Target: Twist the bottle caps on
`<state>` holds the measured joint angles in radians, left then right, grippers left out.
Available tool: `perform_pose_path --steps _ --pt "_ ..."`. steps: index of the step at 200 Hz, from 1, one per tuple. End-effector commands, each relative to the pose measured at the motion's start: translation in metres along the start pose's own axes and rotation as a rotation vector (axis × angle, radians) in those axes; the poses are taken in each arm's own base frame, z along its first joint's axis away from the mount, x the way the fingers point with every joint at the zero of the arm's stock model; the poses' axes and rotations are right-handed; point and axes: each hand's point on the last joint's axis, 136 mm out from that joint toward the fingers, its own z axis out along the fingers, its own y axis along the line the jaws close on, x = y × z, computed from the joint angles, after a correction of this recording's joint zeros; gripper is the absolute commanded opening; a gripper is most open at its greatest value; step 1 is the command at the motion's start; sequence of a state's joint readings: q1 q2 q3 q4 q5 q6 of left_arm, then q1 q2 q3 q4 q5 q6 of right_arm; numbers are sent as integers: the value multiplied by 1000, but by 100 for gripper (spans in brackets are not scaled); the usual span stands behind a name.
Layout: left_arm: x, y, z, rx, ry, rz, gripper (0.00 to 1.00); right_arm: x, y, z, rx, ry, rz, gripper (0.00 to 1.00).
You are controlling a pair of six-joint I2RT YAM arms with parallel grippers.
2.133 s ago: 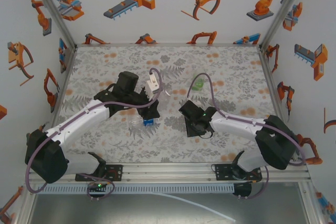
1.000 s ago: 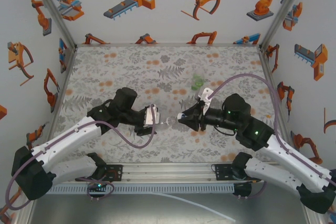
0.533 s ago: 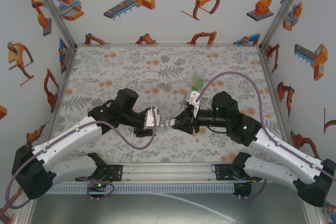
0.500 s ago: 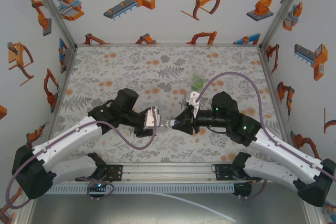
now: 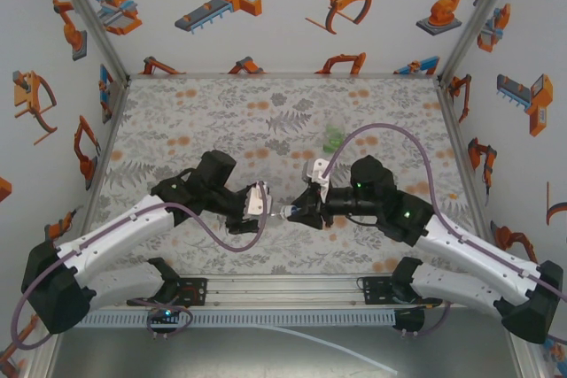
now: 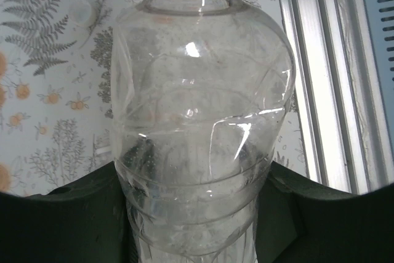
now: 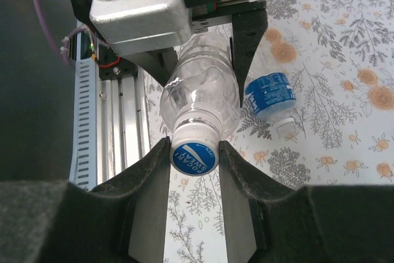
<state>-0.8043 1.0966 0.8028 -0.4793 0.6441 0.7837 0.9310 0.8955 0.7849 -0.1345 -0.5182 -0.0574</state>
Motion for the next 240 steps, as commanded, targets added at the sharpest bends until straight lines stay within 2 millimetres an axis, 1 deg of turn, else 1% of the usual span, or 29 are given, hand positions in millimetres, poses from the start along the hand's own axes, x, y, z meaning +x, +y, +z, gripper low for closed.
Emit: perform_pose_path --steps 1,49,61,73,89,107,109,110,113,118,131,143,153,163,170,184,208,221,228,240 --pt "-23 6 -7 -8 -64 39 0 -4 10 4 -37 14 -70 4" --pt "-26 2 -7 18 -83 38 0 1 14 8 -62 37 -167 0" --pt "-27 2 -7 14 -83 41 0 2 11 9 -44 36 -152 0" --pt "-27 3 -8 6 -80 37 0 3 5 9 -5 31 -92 0" --pt "-26 6 -9 -12 -74 36 0 4 -11 9 87 -1 81 0" --pt "-25 11 -10 -44 -66 31 0 9 -31 8 199 -55 366 0" --pt "-25 12 -10 -48 -66 32 0 11 -34 8 212 -60 400 0" --pt "-25 12 -10 -49 -64 32 0 13 -37 8 228 -65 444 0" --pt "-25 13 -10 -55 -63 32 0 14 -39 8 241 -70 479 0" --pt "-25 15 -11 -67 -62 31 0 19 -46 7 278 -84 586 0" --pt "-24 19 -11 -93 -56 32 0 37 -59 6 369 -98 868 0" --pt "-22 23 -12 -119 -46 35 0 53 -64 7 413 -109 1102 0" --pt "-21 25 -13 -133 -41 34 0 64 -63 11 419 -115 1273 0" --pt "-21 26 -13 -139 -40 33 0 70 -62 15 412 -124 1420 0" --pt "-22 26 -13 -142 -44 38 0 71 -60 18 393 -130 1484 0" --pt "-23 26 -13 -143 -50 39 0 63 -60 23 348 -170 1555 0" --pt "-24 26 -14 -141 -58 33 0 64 -62 22 366 -188 1655 0" --pt "-24 26 -14 -142 -60 28 0 62 -63 22 360 -211 1694 3" --pt "-25 26 -15 -146 -63 31 0 64 -63 23 359 -213 1710 7" --pt "-26 26 -16 -151 -66 31 0 63 -64 21 362 -219 1711 12"
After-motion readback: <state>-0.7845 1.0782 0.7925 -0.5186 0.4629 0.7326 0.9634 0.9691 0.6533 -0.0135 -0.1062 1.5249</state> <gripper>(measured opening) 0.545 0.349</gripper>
